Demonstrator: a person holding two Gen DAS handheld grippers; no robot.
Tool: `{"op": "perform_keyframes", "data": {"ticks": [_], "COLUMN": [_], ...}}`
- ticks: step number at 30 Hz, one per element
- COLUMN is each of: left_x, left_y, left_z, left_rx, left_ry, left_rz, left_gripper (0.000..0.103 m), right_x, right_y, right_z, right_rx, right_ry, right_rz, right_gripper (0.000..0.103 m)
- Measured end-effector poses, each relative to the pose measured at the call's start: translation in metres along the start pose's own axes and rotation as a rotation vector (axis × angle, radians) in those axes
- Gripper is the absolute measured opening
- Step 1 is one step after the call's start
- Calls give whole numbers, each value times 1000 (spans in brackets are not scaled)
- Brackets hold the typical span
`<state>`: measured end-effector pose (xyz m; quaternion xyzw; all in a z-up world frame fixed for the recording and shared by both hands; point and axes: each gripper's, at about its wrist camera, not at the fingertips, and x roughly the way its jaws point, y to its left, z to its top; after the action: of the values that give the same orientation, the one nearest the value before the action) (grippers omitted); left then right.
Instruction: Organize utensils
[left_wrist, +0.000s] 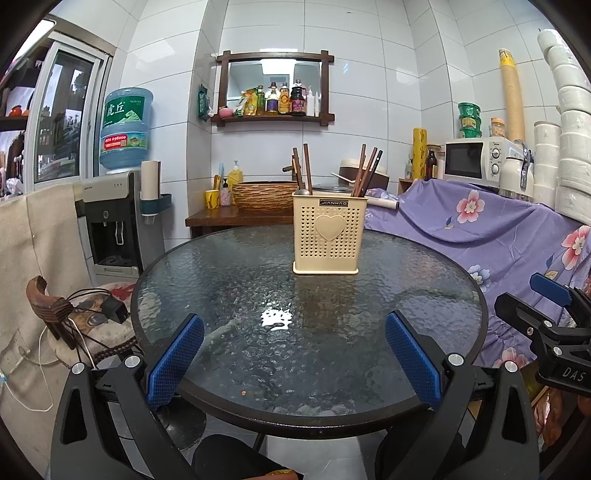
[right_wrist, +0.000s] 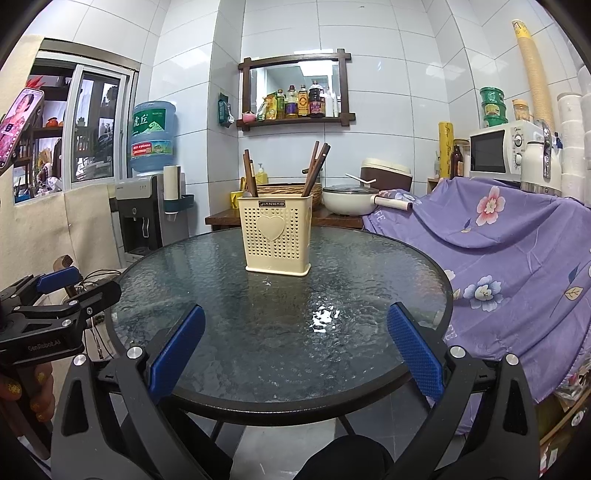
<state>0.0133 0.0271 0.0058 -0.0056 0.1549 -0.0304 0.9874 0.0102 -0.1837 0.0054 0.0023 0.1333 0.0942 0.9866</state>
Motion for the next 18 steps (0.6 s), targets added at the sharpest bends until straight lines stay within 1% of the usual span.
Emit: {"op": "perform_keyframes", "data": {"ticks": [18], "left_x": [0], "left_y": [-1], "left_z": [-2], "left_rx": [15], "left_ry": [2], "left_rz": [-5], "left_gripper": [96], "right_x": [0], "right_y": [-1], "right_z": [1], "right_rx": [1], "right_ry": [6], "right_rz": [3], "right_gripper": [97]}}
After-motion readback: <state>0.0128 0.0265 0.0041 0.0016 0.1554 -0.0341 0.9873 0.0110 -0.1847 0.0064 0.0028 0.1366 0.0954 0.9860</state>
